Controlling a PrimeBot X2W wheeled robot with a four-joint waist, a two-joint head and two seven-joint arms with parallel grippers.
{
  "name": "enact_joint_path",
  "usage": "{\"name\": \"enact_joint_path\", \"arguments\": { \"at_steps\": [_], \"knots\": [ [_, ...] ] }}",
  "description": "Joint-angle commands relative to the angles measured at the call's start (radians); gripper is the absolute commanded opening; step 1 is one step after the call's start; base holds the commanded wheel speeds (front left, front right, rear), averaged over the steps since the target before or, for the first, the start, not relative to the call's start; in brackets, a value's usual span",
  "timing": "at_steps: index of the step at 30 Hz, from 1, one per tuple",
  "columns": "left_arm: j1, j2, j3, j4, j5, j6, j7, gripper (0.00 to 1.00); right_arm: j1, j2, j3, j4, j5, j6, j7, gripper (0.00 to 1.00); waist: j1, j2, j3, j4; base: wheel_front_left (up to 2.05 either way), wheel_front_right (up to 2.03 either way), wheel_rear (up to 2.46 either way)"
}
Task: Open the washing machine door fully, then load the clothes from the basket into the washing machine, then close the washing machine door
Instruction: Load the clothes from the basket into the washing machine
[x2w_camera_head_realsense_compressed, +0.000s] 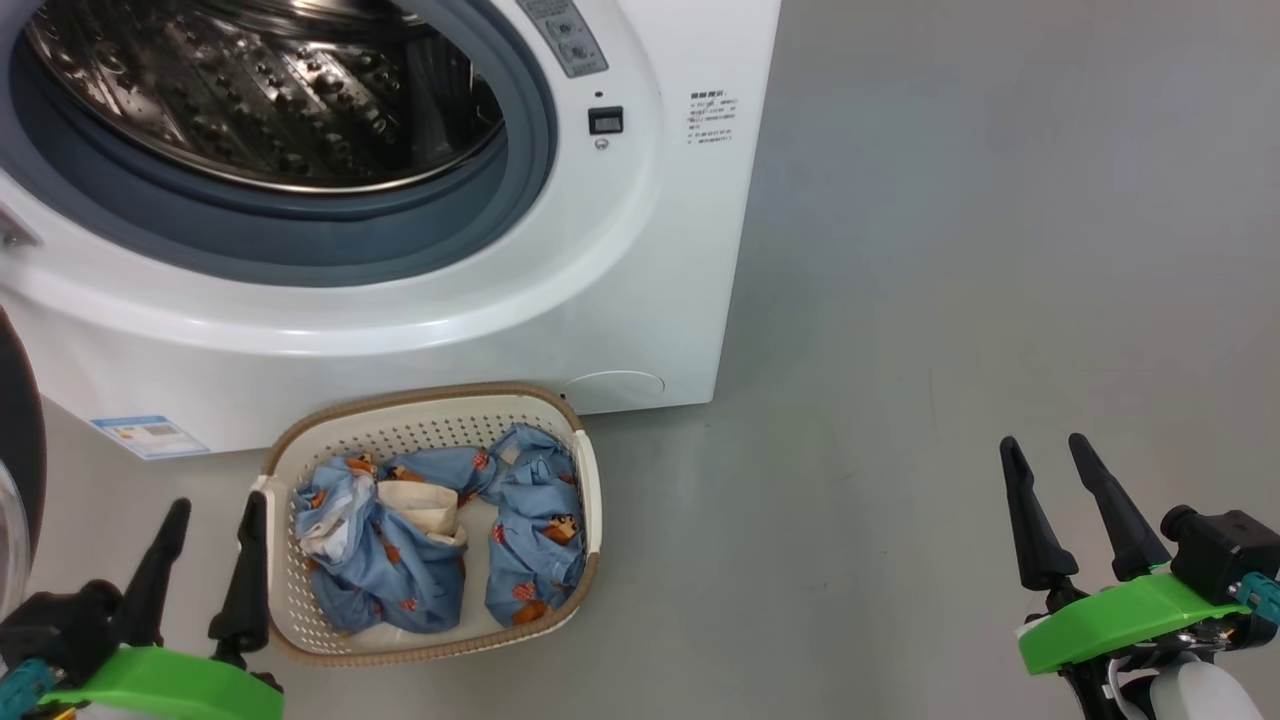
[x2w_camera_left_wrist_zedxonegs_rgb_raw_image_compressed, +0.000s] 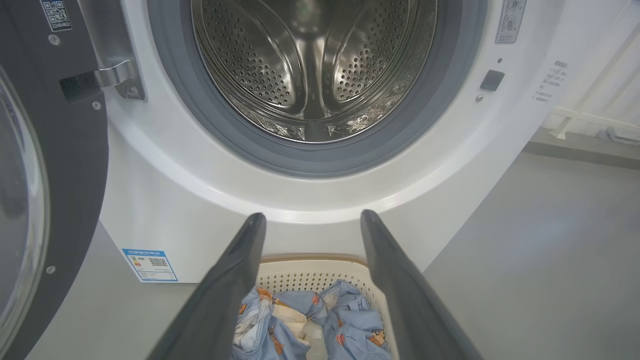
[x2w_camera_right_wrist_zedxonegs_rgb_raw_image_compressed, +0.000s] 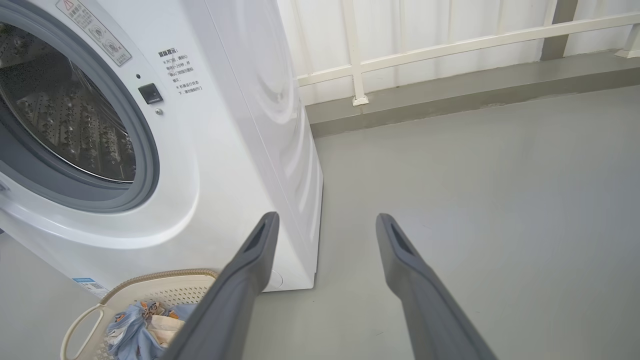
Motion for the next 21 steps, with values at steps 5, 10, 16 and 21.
{"name": "enact_joint_path", "arguments": {
  "at_steps": [5, 10, 16, 21],
  "knots": [
    [-0.03, 0.01, 0.012, 0.039, -0.013, -0.002, -0.006, 1.0, -0.018, 0.006, 0.029, -0.032, -0.008, 0.002, -0.012, 1.0, 0.0, -0.0001, 0.03, -0.001, 0.0, 0.0, 0.0],
    [-0.067, -0.009, -0.016, 0.141, -0.002, -0.002, -0.006, 1.0, -0.038, 0.023, 0.034, -0.039, -0.017, 0.002, -0.012, 1.0, 0.0, -0.0001, 0.083, -0.003, 0.0, 0.0, 0.0],
    [-0.172, -0.006, -0.094, 0.273, -0.029, -0.002, -0.006, 1.0, -0.077, 0.047, 0.036, -0.05, -0.033, 0.002, -0.012, 1.0, 0.0, -0.0001, 0.178, -0.008, 0.0, 0.0, 0.0],
    [-0.278, 0.013, -0.166, 0.388, -0.067, -0.002, -0.006, 1.0, -0.115, 0.068, 0.041, -0.058, -0.048, 0.002, -0.012, 1.0, 0.0, -0.0001, 0.261, -0.016, 0.0, 0.0, 0.0]
  ]
}}
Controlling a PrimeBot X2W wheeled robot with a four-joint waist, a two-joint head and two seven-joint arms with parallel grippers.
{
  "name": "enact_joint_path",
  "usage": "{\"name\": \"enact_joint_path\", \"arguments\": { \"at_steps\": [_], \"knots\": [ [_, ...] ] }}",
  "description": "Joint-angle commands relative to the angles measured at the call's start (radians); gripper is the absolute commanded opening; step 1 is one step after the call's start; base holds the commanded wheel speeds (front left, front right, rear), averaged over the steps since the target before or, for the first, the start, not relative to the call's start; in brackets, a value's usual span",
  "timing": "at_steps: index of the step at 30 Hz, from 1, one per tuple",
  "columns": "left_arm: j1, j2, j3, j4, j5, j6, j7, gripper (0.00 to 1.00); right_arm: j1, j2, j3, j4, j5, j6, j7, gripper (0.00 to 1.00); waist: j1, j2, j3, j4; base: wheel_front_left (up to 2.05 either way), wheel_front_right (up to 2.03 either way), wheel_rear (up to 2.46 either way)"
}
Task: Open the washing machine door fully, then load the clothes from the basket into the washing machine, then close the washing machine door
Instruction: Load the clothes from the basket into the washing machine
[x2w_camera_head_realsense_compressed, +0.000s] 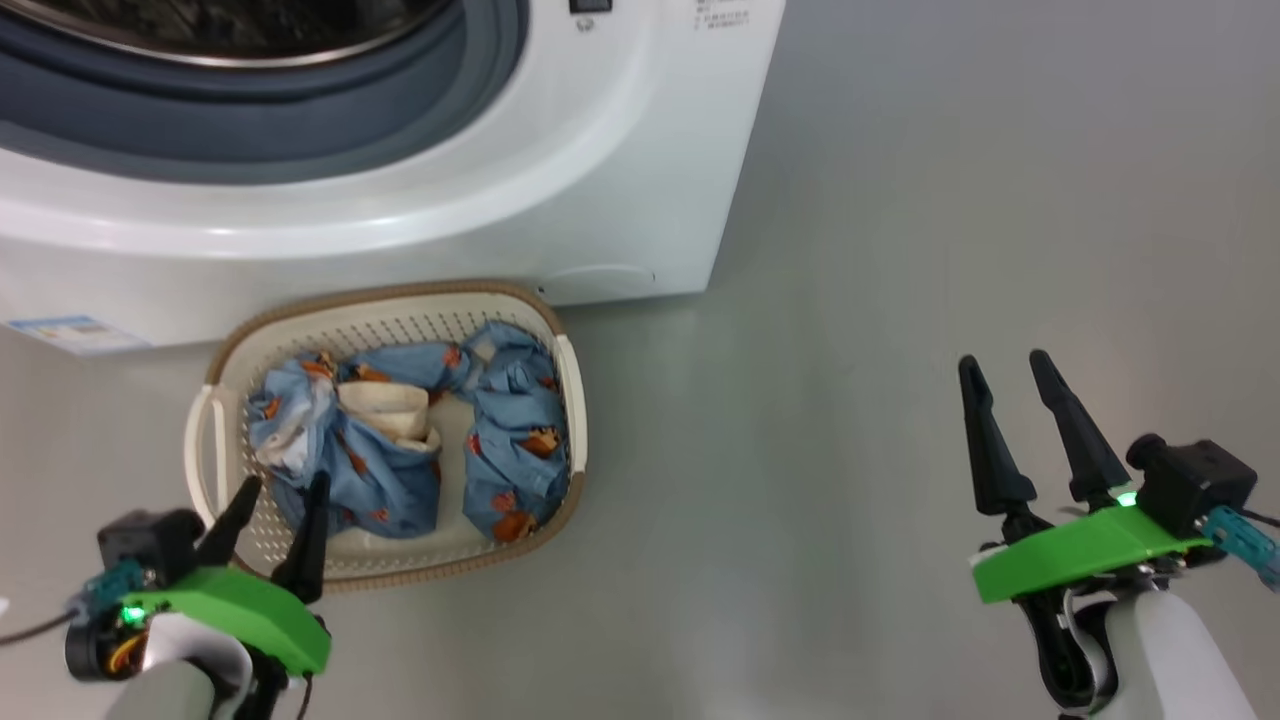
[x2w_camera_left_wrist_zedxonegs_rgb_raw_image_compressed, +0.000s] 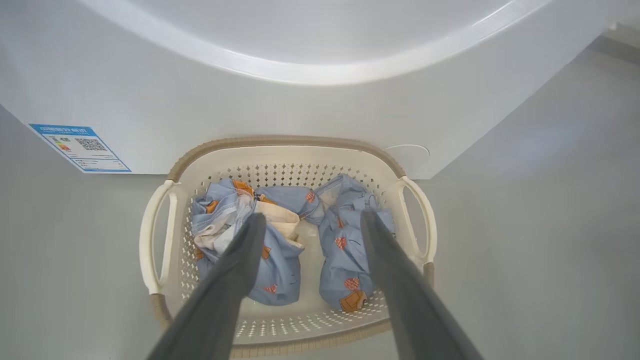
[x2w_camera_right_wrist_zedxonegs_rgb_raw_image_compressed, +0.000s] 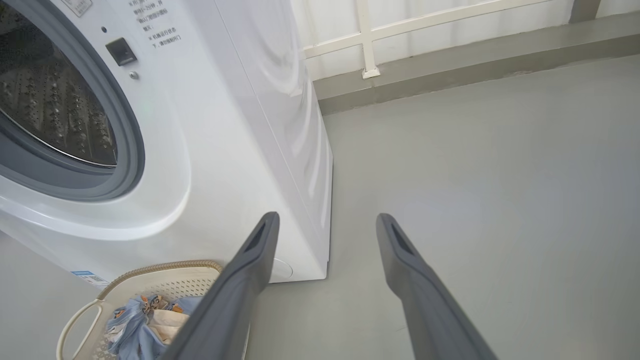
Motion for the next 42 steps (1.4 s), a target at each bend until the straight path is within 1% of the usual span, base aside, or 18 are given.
{"name": "enact_joint_path", "arguments": {
  "at_steps": [1, 10, 11, 16, 23, 29, 42],
  "knots": [
    [-0.045, 0.043, 0.015, 0.02, -0.018, -0.002, -0.006, 1.0, -0.019, 0.005, 0.033, -0.028, -0.014, 0.002, -0.012, 1.0, 0.0, -0.0001, 0.081, -0.011, 0.0, 0.0, 0.0],
    [-0.261, 0.07, -0.157, 0.275, -0.127, -0.002, -0.005, 1.0, -0.082, 0.03, 0.052, -0.047, -0.034, 0.002, -0.012, 1.0, 0.0, -0.0001, 0.206, -0.032, 0.0, 0.0, 0.0],
    [-0.261, 0.07, -0.157, 0.275, -0.127, -0.002, -0.005, 1.0, -0.082, 0.03, 0.052, -0.047, -0.034, 0.002, -0.012, 1.0, 0.0, -0.0001, 0.206, -0.032, 0.0, 0.0, 0.0],
    [-0.369, 0.09, -0.268, 0.384, -0.156, -0.002, 0.032, 1.0, -0.11, 0.039, 0.065, -0.055, -0.04, 0.002, -0.012, 1.0, 0.0, -0.0001, 0.263, -0.053, 0.0, 0.0, 0.0],
    [-0.477, 0.108, -0.375, 0.47, -0.212, -0.002, 0.11, 1.0, -0.134, 0.046, 0.079, -0.068, -0.042, 0.002, -0.012, 1.0, 0.0, -0.0001, 0.325, -0.081, 0.0, 0.0, 0.0],
    [-0.548, 0.13, -0.433, 0.511, -0.258, -0.002, 0.155, 1.0, -0.147, 0.047, 0.096, -0.085, -0.026, 0.002, -0.012, 1.0, 0.0, -0.0001, 0.377, -0.102, 0.0, 0.0, 0.0],
    [-0.667, 0.184, -0.495, 0.601, -0.326, -0.002, 0.211, 1.0, -0.171, 0.047, 0.135, -0.121, -0.003, 0.002, -0.012, 1.0, 0.0, -0.0001, 0.474, -0.137, 0.0, 0.0, 0.0]
  ]
}}
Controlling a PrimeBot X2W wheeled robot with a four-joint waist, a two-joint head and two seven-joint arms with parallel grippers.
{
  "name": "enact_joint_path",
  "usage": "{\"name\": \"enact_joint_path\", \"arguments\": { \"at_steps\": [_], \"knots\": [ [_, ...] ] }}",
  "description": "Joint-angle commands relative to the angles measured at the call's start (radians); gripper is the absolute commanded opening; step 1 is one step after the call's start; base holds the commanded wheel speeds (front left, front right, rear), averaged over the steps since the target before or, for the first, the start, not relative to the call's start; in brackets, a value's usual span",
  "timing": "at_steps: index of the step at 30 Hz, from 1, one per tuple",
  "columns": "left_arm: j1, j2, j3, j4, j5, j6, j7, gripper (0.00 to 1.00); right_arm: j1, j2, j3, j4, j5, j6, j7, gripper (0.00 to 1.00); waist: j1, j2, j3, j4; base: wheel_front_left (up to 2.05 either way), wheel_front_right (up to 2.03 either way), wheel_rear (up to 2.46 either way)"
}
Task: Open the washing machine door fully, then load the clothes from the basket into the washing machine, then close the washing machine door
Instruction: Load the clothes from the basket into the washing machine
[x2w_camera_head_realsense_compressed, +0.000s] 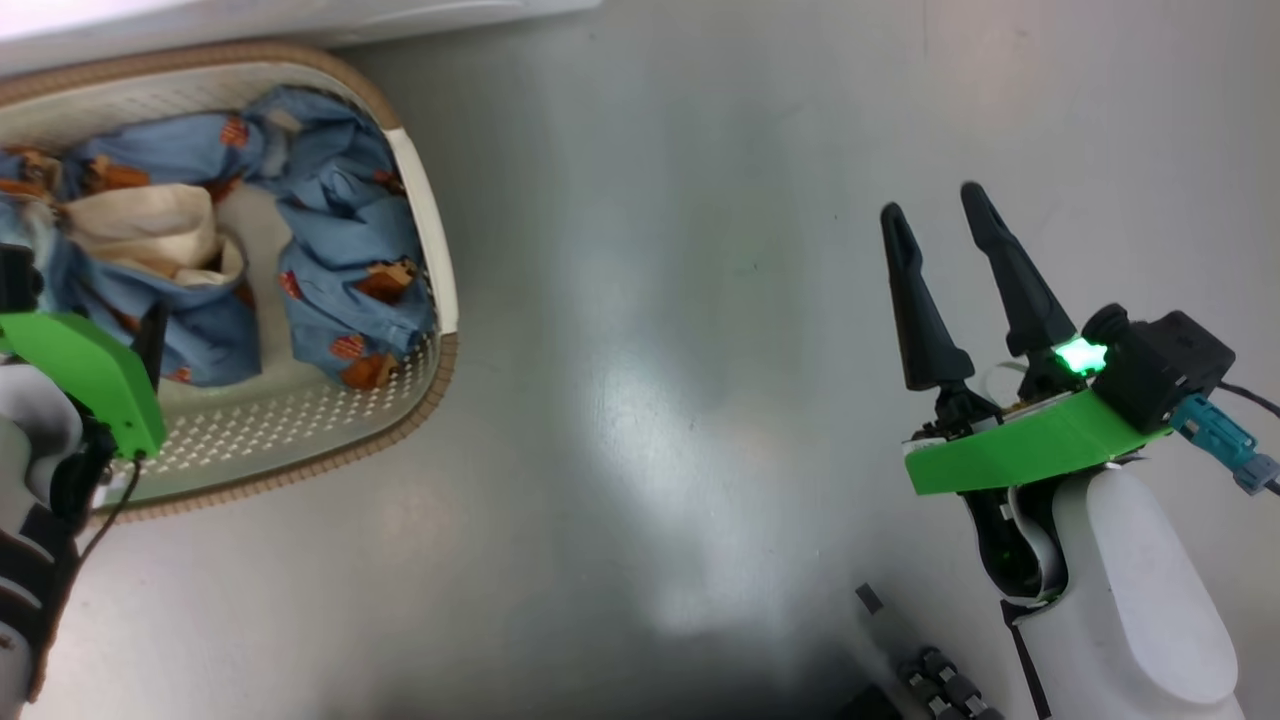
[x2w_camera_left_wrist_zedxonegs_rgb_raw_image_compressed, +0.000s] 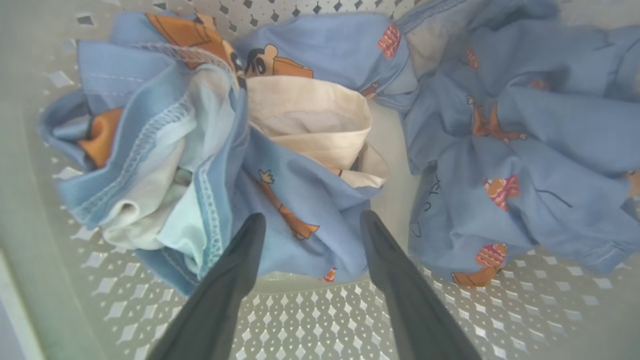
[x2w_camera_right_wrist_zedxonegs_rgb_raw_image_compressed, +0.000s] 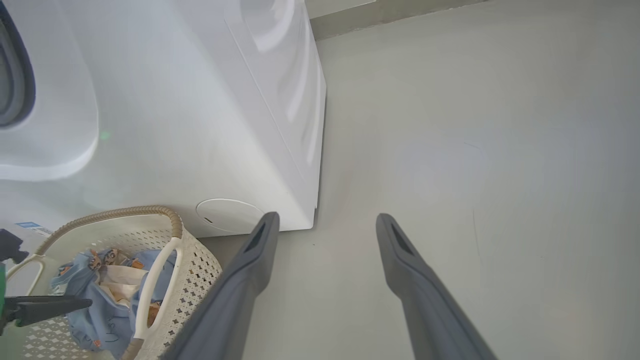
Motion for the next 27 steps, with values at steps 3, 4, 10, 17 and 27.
{"name": "enact_joint_path", "arguments": {
  "at_steps": [3, 4, 10, 17, 27],
  "knots": [
    [-0.014, 0.059, 0.003, 0.018, -0.023, -0.001, 0.003, 1.0, 0.021, 0.011, 0.029, -0.032, 0.015, 0.002, -0.005, 1.0, 0.0, 0.0, 0.027, -0.016, 0.0, 0.0, 0.0],
    [-0.017, 0.061, 0.0, 0.021, -0.026, -0.001, 0.003, 1.0, 0.022, 0.011, 0.033, -0.034, 0.016, 0.002, -0.005, 1.0, 0.0, 0.0, 0.031, -0.017, 0.0, 0.0, 0.0],
    [-0.041, 0.07, -0.017, 0.035, -0.041, -0.001, 0.007, 1.0, 0.017, 0.011, 0.045, -0.05, 0.02, 0.002, -0.005, 1.0, 0.0, 0.0, 0.055, -0.03, 0.0, 0.0, 0.0],
    [-0.056, 0.081, -0.031, 0.043, -0.059, -0.001, 0.011, 1.0, 0.024, 0.011, 0.059, -0.063, 0.025, 0.002, -0.005, 1.0, 0.0, 0.0, 0.067, -0.048, 0.0, 0.0, 0.0],
    [-0.05, 0.091, -0.06, 0.033, -0.09, -0.001, 0.006, 0.0, 0.048, 0.011, 0.056, -0.066, 0.019, 0.002, -0.005, 1.0, 0.0, 0.0, 0.052, -0.052, 0.0, 0.0, 0.0]
  ]
}}
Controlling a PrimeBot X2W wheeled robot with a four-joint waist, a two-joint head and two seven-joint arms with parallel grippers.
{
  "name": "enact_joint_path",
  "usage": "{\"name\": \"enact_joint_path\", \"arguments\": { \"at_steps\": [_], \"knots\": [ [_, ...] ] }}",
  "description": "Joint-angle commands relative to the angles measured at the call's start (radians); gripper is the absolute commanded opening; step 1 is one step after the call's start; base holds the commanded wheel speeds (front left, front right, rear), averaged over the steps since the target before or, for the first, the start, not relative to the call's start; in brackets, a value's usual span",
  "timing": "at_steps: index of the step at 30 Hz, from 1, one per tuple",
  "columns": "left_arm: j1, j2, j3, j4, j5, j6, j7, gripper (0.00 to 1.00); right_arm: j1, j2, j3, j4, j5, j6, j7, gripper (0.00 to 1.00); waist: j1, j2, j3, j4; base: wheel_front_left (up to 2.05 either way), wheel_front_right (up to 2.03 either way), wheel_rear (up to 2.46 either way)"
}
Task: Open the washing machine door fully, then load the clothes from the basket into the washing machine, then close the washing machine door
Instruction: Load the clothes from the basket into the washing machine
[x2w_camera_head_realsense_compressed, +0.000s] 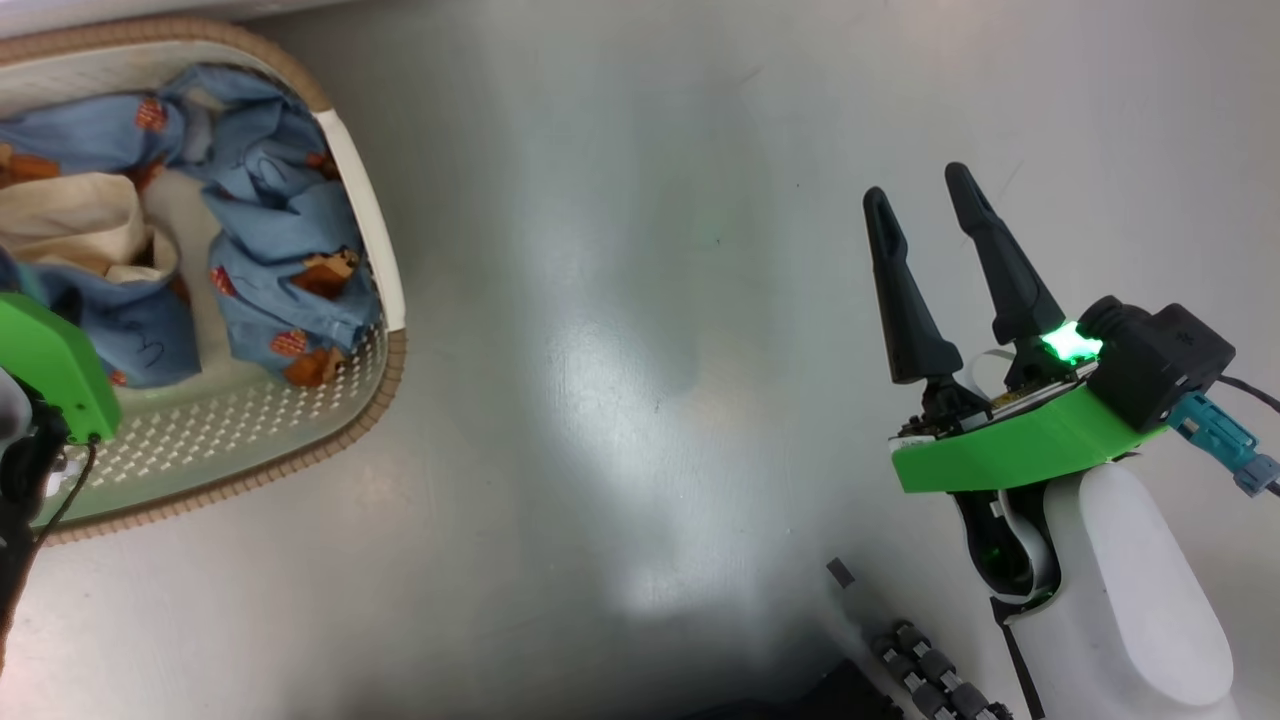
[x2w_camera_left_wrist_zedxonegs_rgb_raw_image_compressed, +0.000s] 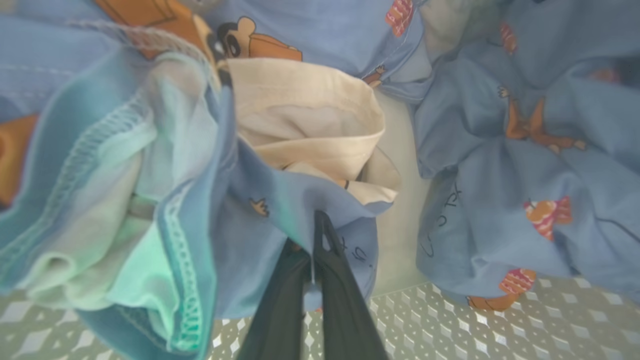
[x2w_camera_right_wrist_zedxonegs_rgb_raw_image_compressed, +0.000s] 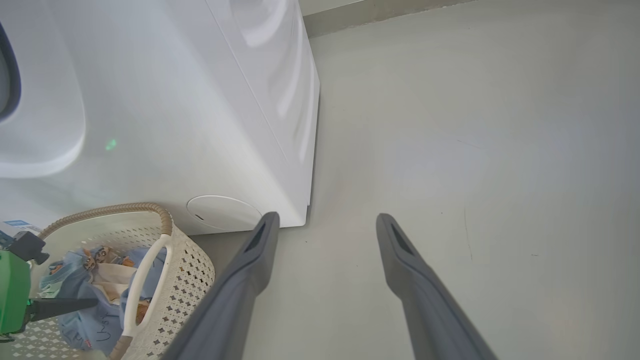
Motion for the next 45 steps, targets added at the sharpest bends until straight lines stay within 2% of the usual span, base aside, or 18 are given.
{"name": "enact_joint_path", "arguments": {
  "at_steps": [1, 9, 17, 23, 30, 33, 45],
  "knots": [
    [0.005, 0.053, 0.014, -0.004, -0.014, -0.001, -0.014, 0.0, 0.057, 0.01, 0.019, -0.017, 0.0, 0.002, -0.005, 1.0, 0.0, 0.0, -0.011, 0.004, 0.0, 0.0, 0.0],
    [0.046, 0.024, 0.027, -0.027, -0.082, -0.001, -0.091, 0.0, 0.056, 0.01, -0.003, -0.007, -0.003, 0.002, -0.005, 1.0, 0.0, 0.0, -0.079, 0.052, 0.0, 0.0, 0.0],
    [0.139, 0.011, 0.034, -0.084, -0.149, -0.001, -0.202, 0.0, 0.074, 0.01, -0.023, 0.027, -0.003, 0.002, -0.005, 1.0, 0.0, 0.0, -0.209, 0.097, 0.0, 0.0, 0.0],
    [0.199, 0.009, 0.042, -0.14, -0.164, -0.001, -0.232, 0.0, 0.11, 0.01, -0.042, 0.055, -0.013, 0.002, -0.005, 1.0, 0.0, 0.0, -0.311, 0.129, 0.0, 0.0, 0.0],
    [0.252, 0.025, 0.169, -0.244, -0.091, -0.001, -0.233, 0.0, 0.15, 0.002, -0.065, 0.073, -0.02, 0.002, -0.005, 1.0, 0.0, 0.0, -0.401, 0.157, 0.0, 0.0, 0.0],
    [0.3, 0.024, 0.251, -0.304, -0.026, -0.001, -0.234, 0.0, 0.171, -0.011, -0.073, 0.081, -0.015, 0.002, -0.005, 1.0, 0.0, 0.0, -0.444, 0.169, 0.0, 0.0, 0.0],
    [0.542, -0.034, 0.581, -0.597, 0.216, -0.001, -0.234, 0.0, 0.248, -0.052, -0.096, 0.097, 0.01, 0.002, -0.005, 1.0, 0.0, 0.0, -0.566, 0.211, 0.0, 0.0, 0.0]
  ]
}}
